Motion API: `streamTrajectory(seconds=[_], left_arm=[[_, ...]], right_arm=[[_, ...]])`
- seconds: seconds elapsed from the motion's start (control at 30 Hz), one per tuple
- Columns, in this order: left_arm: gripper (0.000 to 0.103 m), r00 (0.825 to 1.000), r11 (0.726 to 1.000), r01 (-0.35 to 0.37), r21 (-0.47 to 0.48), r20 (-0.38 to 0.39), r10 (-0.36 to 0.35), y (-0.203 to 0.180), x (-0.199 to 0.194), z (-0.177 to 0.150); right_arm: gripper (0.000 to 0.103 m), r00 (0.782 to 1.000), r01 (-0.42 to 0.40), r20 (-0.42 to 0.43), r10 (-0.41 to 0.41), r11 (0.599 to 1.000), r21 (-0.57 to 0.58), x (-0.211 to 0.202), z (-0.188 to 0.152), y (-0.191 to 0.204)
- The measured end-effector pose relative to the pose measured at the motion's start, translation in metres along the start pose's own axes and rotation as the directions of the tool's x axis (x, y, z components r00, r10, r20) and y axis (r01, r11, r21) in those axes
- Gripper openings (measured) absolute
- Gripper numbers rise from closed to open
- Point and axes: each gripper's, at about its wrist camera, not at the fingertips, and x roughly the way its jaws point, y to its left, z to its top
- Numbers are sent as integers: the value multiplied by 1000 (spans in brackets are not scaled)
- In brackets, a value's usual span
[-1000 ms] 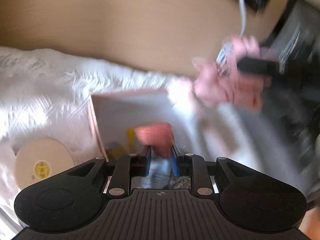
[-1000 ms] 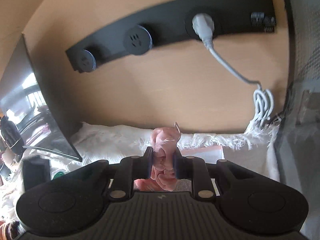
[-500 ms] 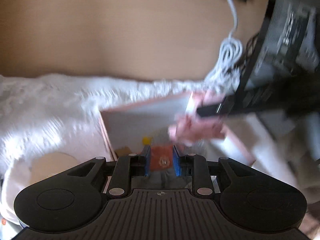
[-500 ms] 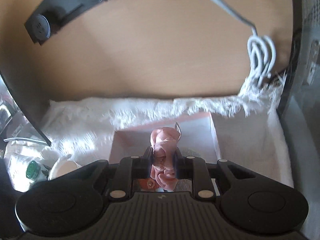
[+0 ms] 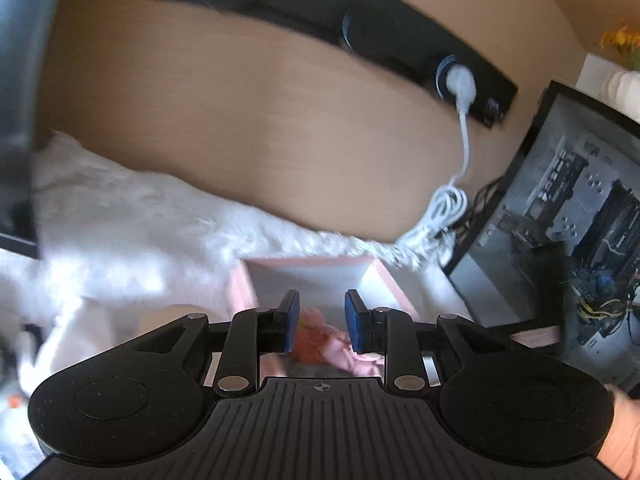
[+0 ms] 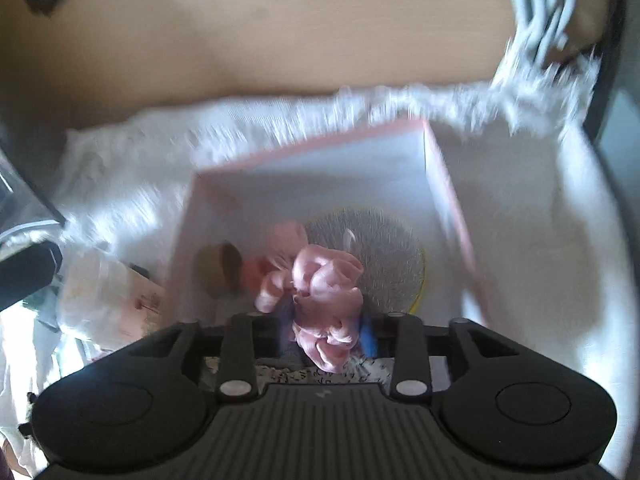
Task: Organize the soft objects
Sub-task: 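Lower the red knitted item and pink scrunchie into the box, open both tools, then move both tools back over the remaining items on the blanket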
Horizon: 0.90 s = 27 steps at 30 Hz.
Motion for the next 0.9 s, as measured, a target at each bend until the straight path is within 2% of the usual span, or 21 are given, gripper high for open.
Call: streamTrajectory(seconds=[0.07,0.13,0.2,0.27,0.37,0.43,0.47,0.57,0.73,0.83,0.9], left_arm=[[27,998,998,-55,16,33,55,13,-22,-10],[27,990,992,-128,-9,51,129,33,-47,-23],[27,977,978,-197,-64,68,201,58,-74,-38],[27,945,944,-301,-135,91,314,87,-108,-55],[27,890,869,-413,-271,80,448,129,-154,-79],[27,873,828,-437,-350,55,484,149,-180,-95],[27,873,821,-439,-366,40,485,154,-188,-101],[27,892,837,-427,-343,-10,451,152,-193,-117],[27,930,904,-366,-223,-61,362,132,-172,-128],[27,924,918,-379,-113,-97,369,120,-158,-134],[29,914,914,-402,-63,-90,395,114,-156,-134]], right_arm=[[65,997,4,81,-1,1000,-31,-24,-4,2],[68,985,29,170,-17,997,-67,-46,-11,8],[70,974,53,225,-29,993,-104,-60,-19,17],[75,967,69,254,-31,987,-144,-67,-29,27],[76,967,74,254,-18,974,-212,-65,-43,49],[76,974,48,227,11,966,-253,-55,-53,66],[76,977,33,214,25,963,-266,-56,-55,70],[76,982,-22,173,80,949,-314,-47,-65,95],[76,982,-86,120,147,909,-409,-33,-84,136],[76,985,-79,99,143,876,-476,-27,-99,156],[76,986,-74,95,140,860,-505,-26,-109,164]])
